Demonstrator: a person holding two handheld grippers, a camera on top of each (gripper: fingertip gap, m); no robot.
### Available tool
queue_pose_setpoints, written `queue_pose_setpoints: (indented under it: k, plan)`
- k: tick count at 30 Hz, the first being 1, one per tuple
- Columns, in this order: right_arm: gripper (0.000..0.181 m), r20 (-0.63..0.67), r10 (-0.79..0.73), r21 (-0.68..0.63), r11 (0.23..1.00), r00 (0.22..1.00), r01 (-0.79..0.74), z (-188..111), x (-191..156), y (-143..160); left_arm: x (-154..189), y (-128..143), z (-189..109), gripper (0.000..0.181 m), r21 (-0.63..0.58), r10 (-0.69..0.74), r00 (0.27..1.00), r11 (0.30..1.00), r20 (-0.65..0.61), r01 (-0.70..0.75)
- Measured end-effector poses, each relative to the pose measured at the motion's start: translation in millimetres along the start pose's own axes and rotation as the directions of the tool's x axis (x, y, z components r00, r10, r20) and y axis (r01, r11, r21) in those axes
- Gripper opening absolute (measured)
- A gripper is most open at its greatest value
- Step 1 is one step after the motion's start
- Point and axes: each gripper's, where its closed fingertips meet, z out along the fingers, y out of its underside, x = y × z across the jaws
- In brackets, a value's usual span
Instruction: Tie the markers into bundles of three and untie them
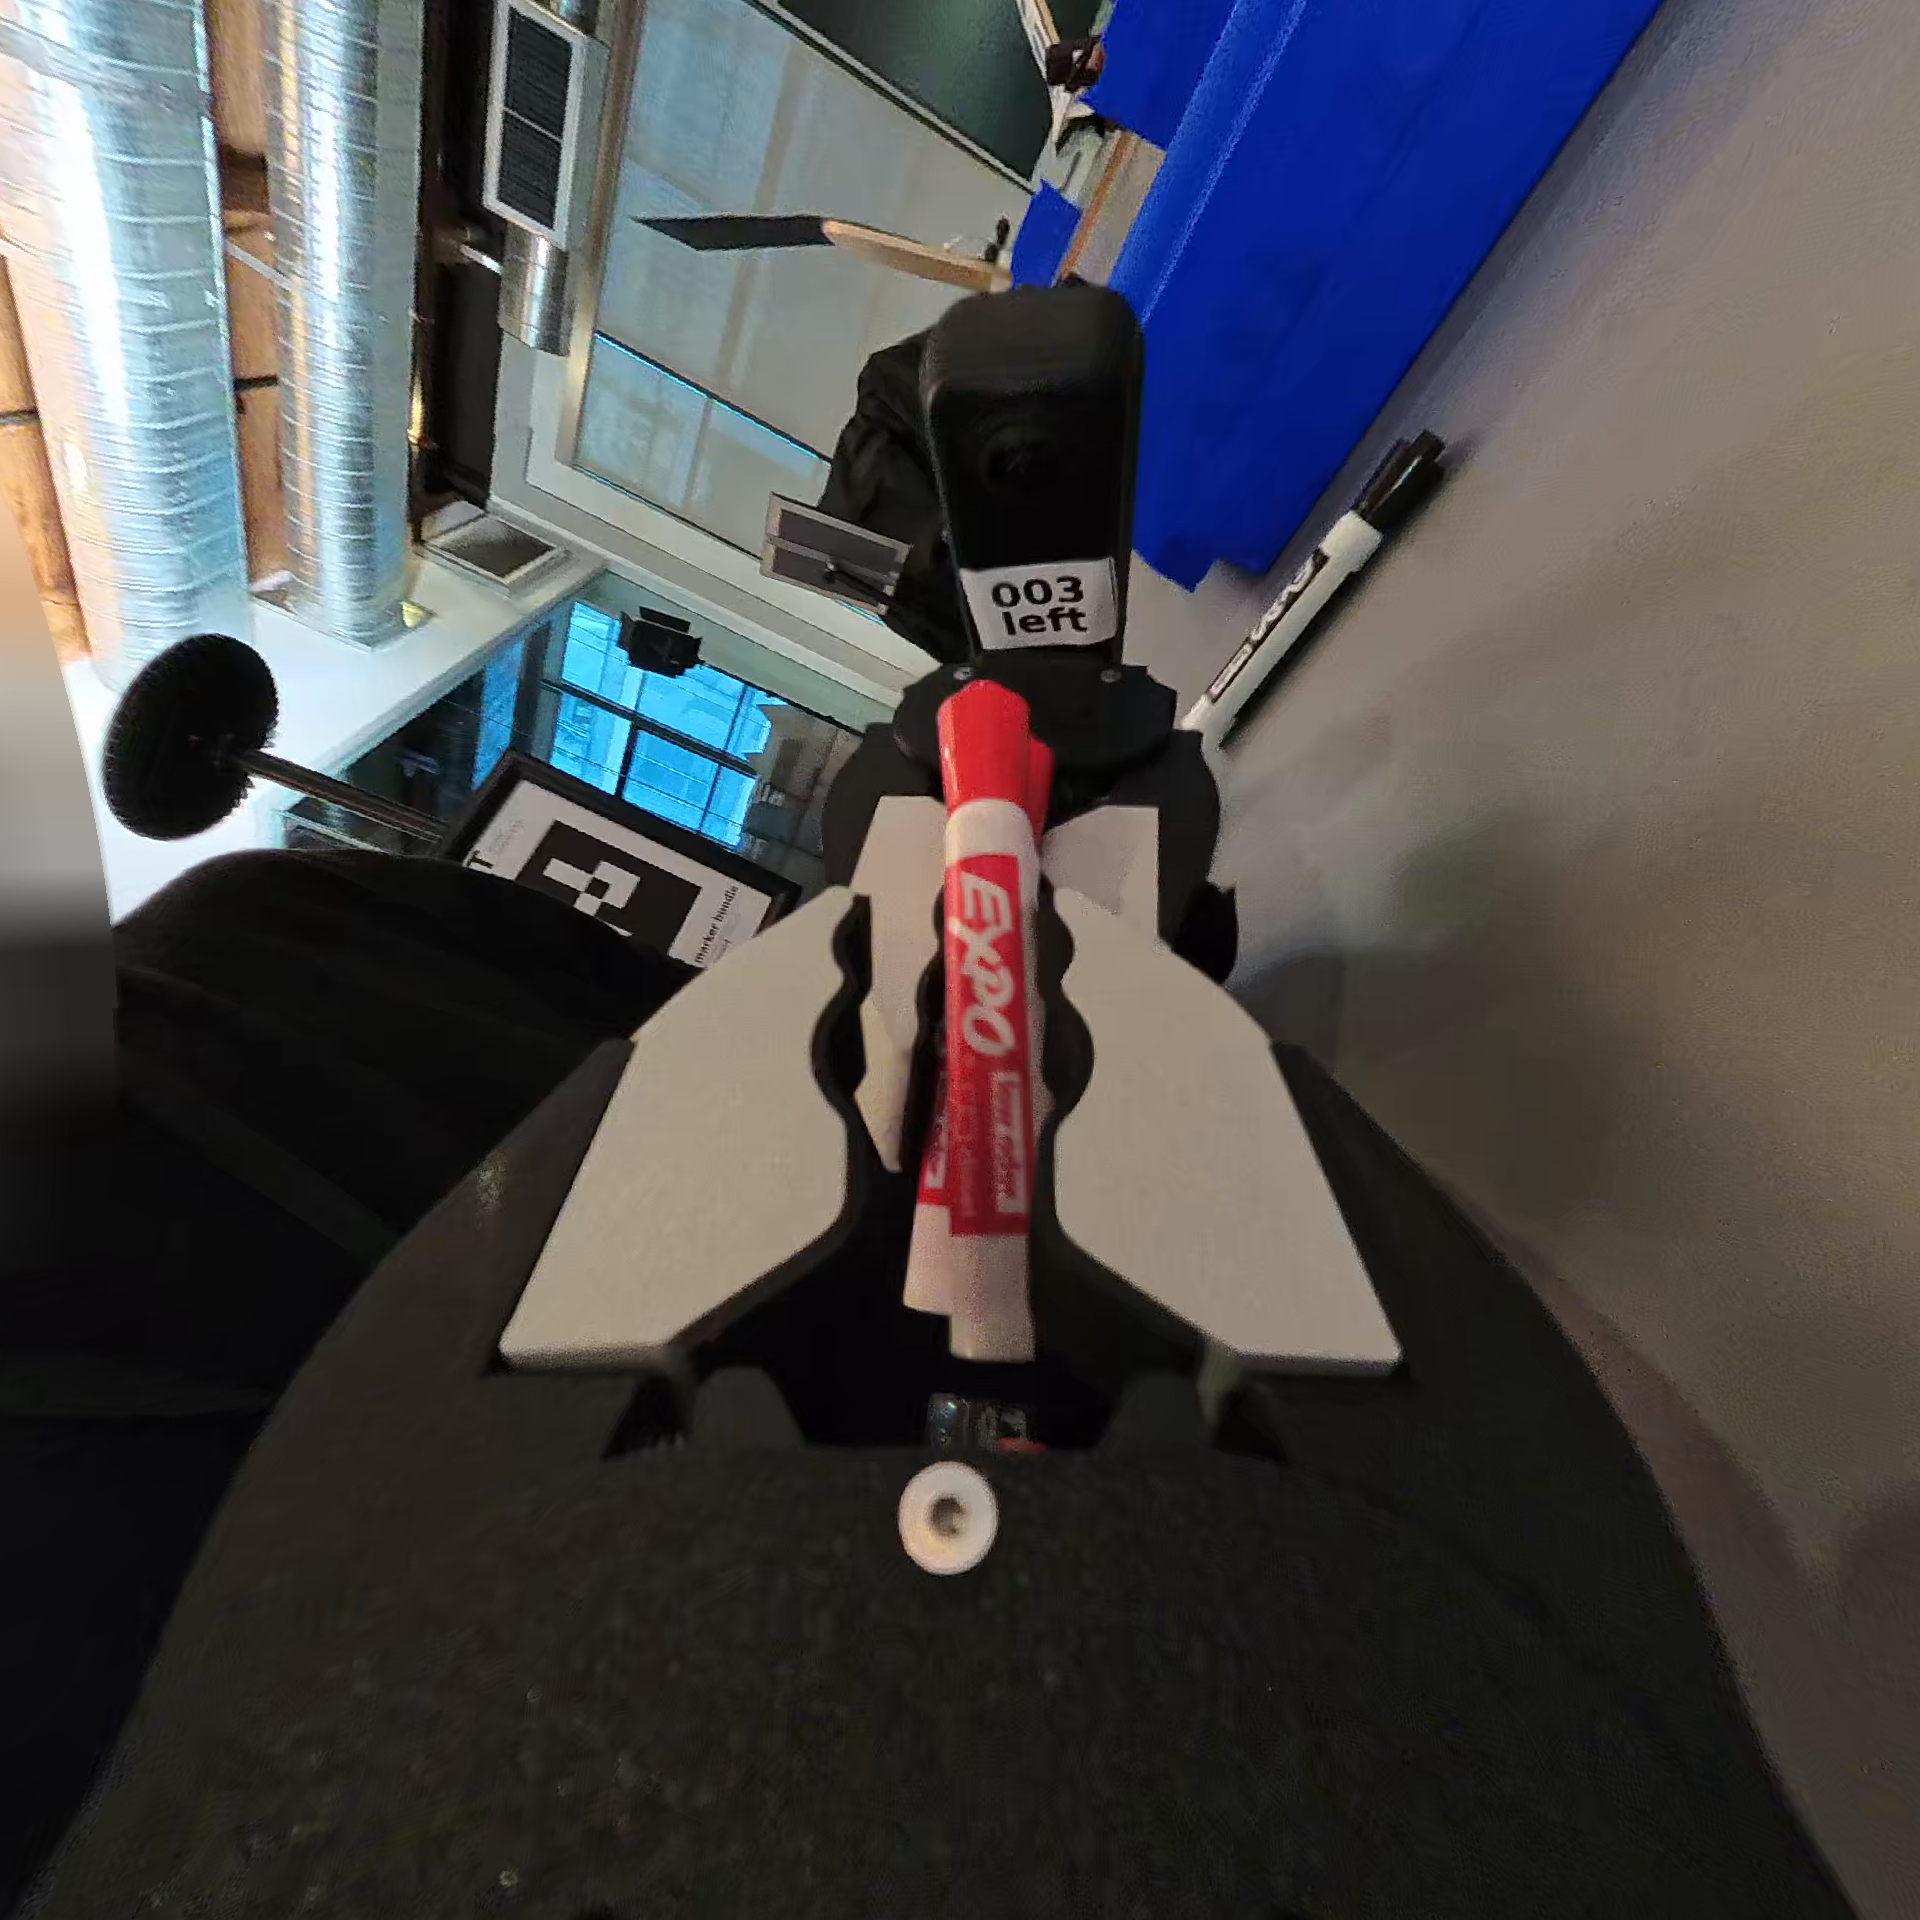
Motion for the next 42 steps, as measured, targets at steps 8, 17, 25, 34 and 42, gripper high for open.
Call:
queue_pose_setpoints:
  k: [8, 17, 25, 34, 42]
  plan:
    - [0.0, -0.189, -0.068, -0.151, 0.988, 0.98, 0.04, -9.2, 12.1, 1.7, -2.6, 5.5, 1.6, 0.019, -0.038, 0.003, 1.0, 0.999, 0.028, -0.002]
    - [0.0, -0.429, -0.217, -0.217, 0.967, 0.877, 0.133, -35.8, 54.5, -7.2, -43.0, 14.0, -12.8, 0.019, -0.107, -0.035, 0.962, 0.992, 0.27, 0.066]
    - [0.029, -0.271, -0.514, -0.455, 0.814, 0.814, 0.362, -13.9, 23.9, 40.8, -33.0, -4.3, -18.3, 0.019, -0.047, -0.019, 0.982, 0.998, 0.188, 0.029]
    - [0.019, -0.374, -0.428, -0.352, 0.886, 0.823, 0.301, -14.9, 37.6, 39.2, -27.3, -14.1, -16.5, 0.019, 0.013, -0.002, 0.99, 1.0, 0.144, 0.0]
    - [0.019, -0.671, -0.402, -0.26, 0.914, 0.623, 0.311, -81.1, 54.2, 2.0, -40.4, -27.0, -48.2, 0.03, 0.106, 0.01, 0.957, 0.994, 0.29, -0.042]
